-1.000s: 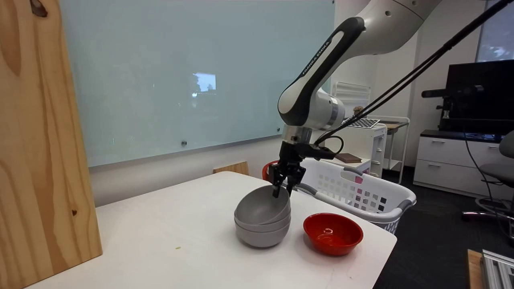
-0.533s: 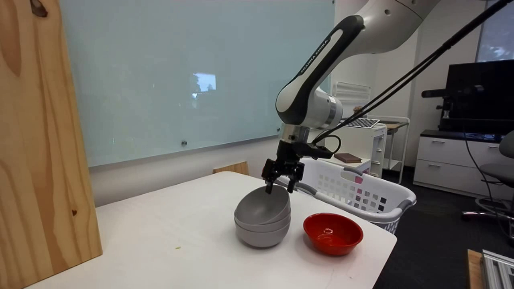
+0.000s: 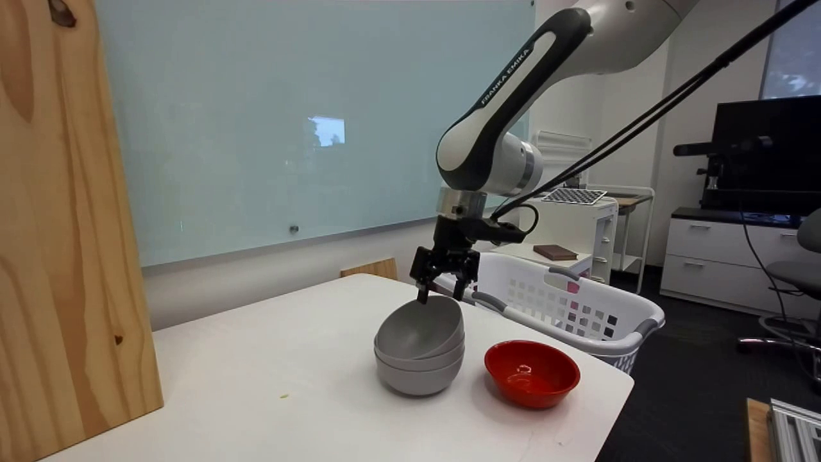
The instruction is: Pick up the grey bowl on the left and place it on the stacked grey bowls.
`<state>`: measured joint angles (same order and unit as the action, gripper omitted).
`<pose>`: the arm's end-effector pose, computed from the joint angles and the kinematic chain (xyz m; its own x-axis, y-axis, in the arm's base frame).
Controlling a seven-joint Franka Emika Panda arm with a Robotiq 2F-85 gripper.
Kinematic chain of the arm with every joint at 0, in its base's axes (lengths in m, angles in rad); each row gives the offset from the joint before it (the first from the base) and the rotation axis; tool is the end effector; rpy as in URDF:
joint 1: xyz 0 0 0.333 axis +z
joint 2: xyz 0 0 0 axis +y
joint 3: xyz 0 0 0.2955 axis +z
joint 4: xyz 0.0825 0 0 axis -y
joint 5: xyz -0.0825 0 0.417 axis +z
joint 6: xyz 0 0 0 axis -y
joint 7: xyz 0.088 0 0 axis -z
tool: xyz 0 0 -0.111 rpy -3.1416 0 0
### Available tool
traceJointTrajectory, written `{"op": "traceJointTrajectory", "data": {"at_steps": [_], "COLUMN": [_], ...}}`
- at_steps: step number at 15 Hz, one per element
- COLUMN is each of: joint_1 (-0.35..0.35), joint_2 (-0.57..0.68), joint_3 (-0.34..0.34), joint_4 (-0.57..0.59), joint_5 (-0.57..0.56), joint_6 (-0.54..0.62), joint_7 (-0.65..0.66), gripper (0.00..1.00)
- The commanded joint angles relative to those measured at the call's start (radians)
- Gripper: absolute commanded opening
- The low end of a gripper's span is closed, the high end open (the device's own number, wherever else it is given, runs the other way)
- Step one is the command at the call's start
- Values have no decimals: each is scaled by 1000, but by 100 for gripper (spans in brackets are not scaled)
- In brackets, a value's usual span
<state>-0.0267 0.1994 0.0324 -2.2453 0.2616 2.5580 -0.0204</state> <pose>0.5700 0.0003 0.2389 0.9766 -0.1918 0.0970 -0.1735 -0.9700 -0.1703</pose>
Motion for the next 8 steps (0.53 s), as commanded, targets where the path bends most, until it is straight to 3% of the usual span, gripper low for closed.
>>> {"op": "traceJointTrajectory", "data": {"at_steps": [1,3,8], "joint_1": [41,55,100], "joint_2": [-62,-100,-212], "joint_3": [-15,-7,6], "joint_4": [-10,-13,-48], "joint_5": [-115,-155,-454], "joint_6": [-73,-108,-188], "joint_7": [133,171,464], "gripper": [100,100,100]}}
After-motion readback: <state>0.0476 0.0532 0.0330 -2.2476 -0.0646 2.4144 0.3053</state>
